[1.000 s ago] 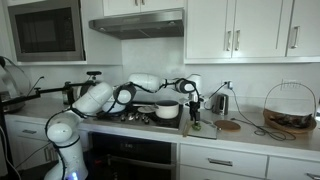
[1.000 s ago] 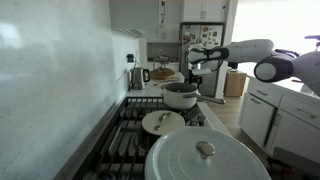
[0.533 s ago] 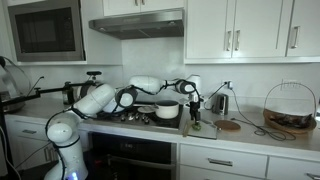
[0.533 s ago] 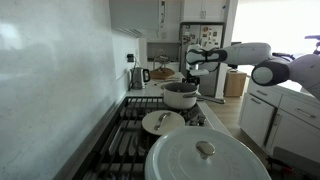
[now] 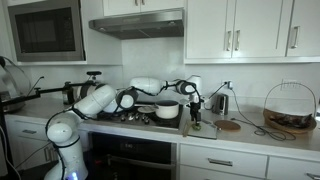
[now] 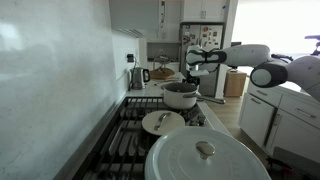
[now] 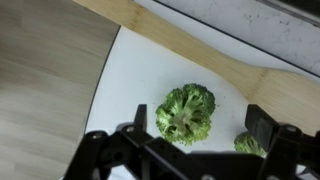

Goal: Put the piece of broccoli in the cream pot

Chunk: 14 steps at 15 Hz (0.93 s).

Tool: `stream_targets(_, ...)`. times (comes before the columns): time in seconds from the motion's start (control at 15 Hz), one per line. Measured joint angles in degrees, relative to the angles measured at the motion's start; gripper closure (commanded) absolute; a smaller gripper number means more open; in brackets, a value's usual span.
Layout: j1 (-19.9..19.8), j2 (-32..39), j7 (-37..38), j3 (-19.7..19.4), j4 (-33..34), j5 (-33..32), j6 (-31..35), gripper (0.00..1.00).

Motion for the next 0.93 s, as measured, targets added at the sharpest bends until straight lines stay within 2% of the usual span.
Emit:
stream_targets(0.27, -0.1, 0.6, 0.0, -0.1, 0.4, 0.0, -0.5, 0.0)
stream_targets(0.33, -0.2, 0.7, 0.0, -0.1, 0.4, 0.0, -0.7, 0.04)
stream_targets(0.4, -0.2, 0.9, 0.0, -0.1, 0.5, 0.0, -0.8, 0.26)
stream_targets(0.53, -0.3, 1.2, 0.0, -0.1, 0.8, 0.0, -1.0, 0.31)
stream_targets(0.6, -0.3, 1.3, 0.0, -0.1, 0.9, 0.0, -1.0, 0.37)
stream_targets(0.93, -0.4, 1.4, 0.0, -0.1, 1.0, 0.0, -1.1, 0.78)
